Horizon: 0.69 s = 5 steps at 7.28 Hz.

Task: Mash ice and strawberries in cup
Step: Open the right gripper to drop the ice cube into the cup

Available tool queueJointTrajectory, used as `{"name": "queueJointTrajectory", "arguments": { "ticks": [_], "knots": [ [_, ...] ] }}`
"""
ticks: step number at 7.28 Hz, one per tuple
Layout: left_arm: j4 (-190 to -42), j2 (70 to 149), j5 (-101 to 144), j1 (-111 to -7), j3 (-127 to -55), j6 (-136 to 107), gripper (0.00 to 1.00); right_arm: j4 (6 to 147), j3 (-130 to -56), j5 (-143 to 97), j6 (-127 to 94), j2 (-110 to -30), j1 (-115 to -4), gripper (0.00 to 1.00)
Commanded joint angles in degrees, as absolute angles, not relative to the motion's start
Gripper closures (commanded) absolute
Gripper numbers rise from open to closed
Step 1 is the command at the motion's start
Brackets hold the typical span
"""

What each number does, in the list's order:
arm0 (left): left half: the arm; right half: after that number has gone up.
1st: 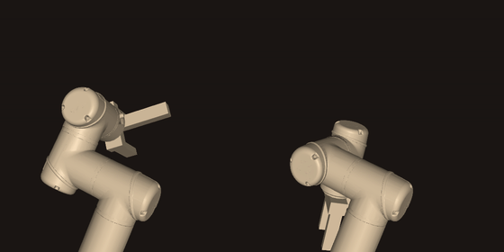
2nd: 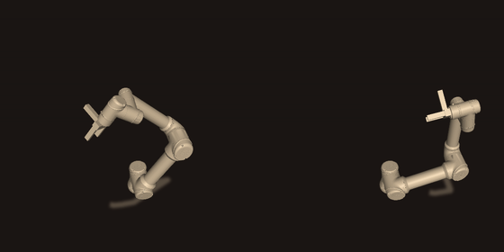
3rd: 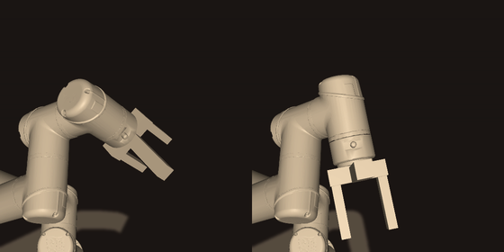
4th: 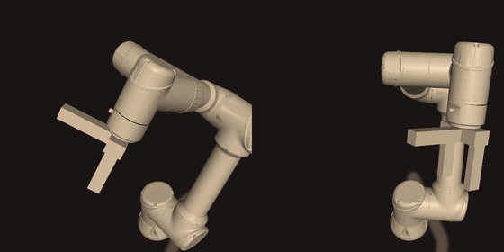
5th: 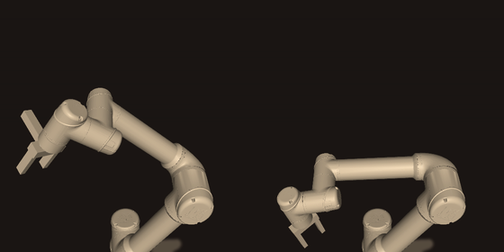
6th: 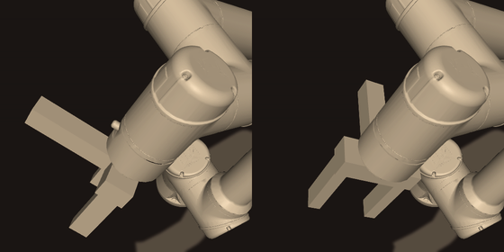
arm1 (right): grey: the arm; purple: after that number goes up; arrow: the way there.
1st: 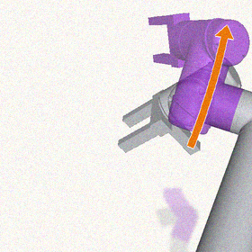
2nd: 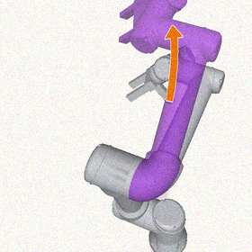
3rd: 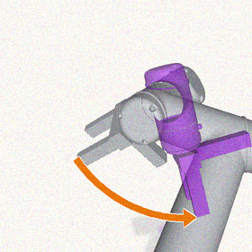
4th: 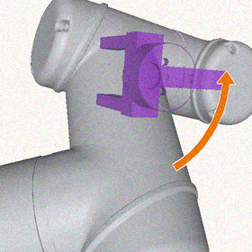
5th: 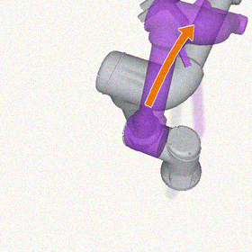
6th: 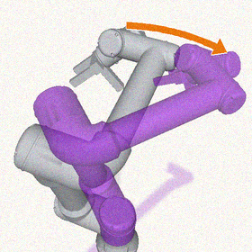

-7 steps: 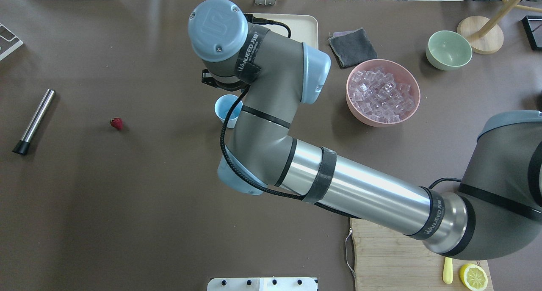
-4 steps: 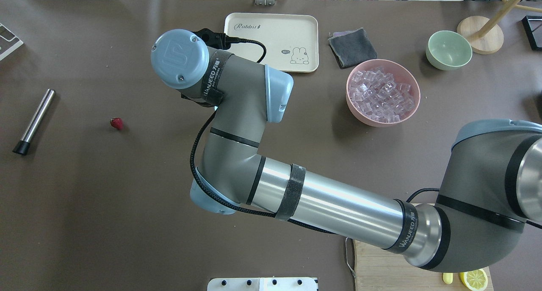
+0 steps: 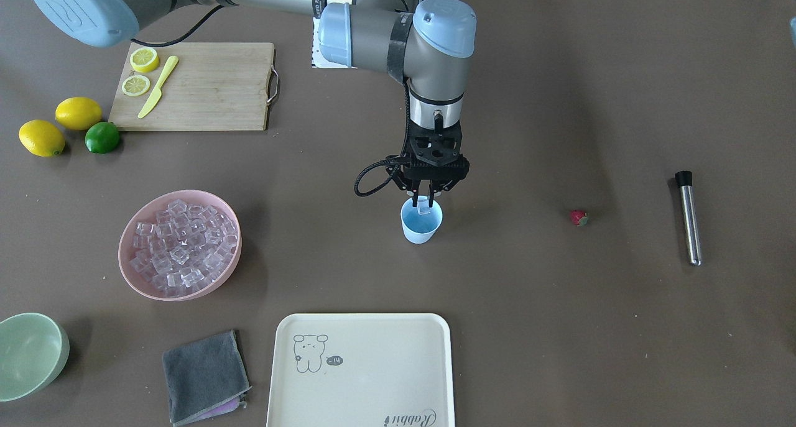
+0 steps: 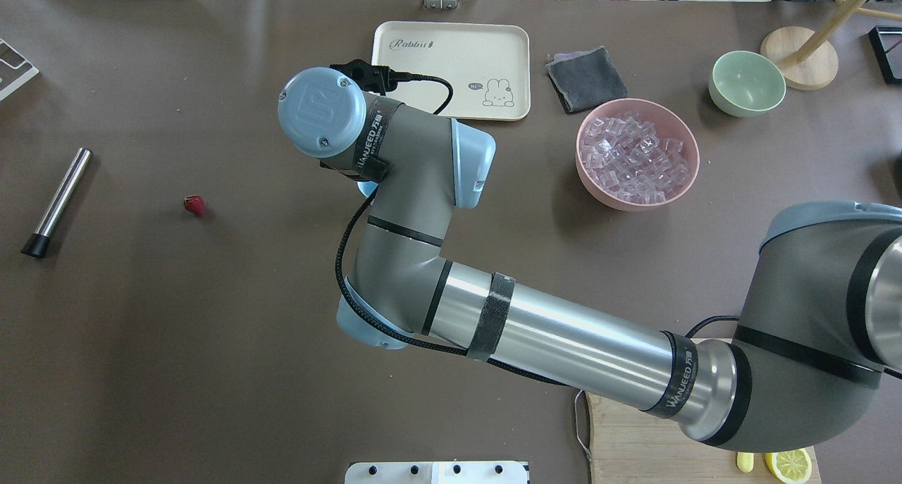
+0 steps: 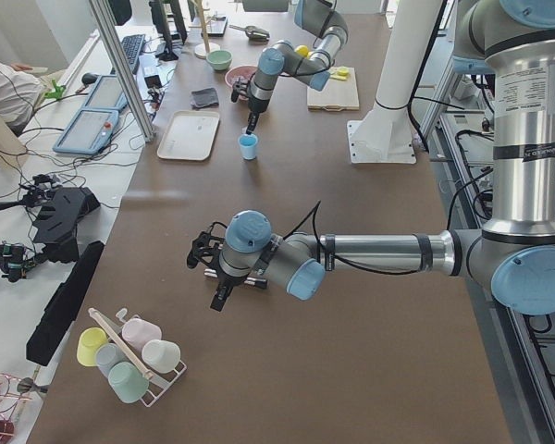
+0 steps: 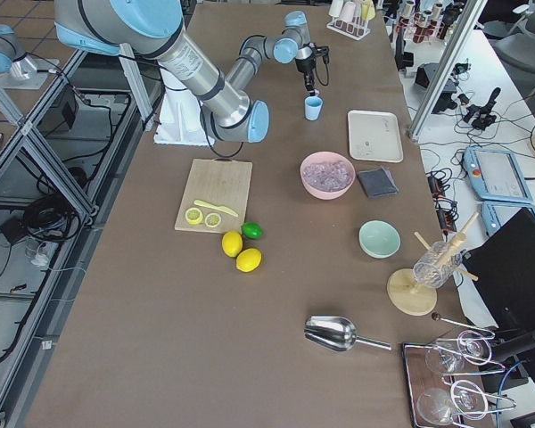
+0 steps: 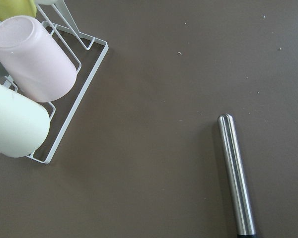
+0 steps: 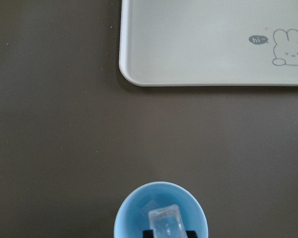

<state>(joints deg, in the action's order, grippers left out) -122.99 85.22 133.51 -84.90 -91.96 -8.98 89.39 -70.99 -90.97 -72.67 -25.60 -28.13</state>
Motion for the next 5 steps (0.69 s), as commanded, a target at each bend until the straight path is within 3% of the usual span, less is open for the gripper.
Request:
{"name": "queueJointTrajectory", "arguments": {
  "ticks": [1,2,3,5],
  "knots": [
    [-122.96,85.25,133.51,-84.90,-92.02,-9.05,0.03,88.42,-70.49,-90.88,-72.60,-25.93,-28.04,0.96],
    [-122.96,85.25,133.51,-84.90,-92.02,-9.05,0.03,88.42,-70.49,-90.88,-72.68,-26.01,-28.04,0.67],
    [-123.05,85.25,133.51,-84.90,-92.02,-9.05,0.03,87.81,-70.58,-90.88,-72.69,-26.02,-28.04,0.01],
    [-123.05,85.34,133.59,-84.90,-92.11,-9.14,0.03,86.31,-70.84,-91.05,-72.43,-26.81,-28.56,0.00]
  ]
}}
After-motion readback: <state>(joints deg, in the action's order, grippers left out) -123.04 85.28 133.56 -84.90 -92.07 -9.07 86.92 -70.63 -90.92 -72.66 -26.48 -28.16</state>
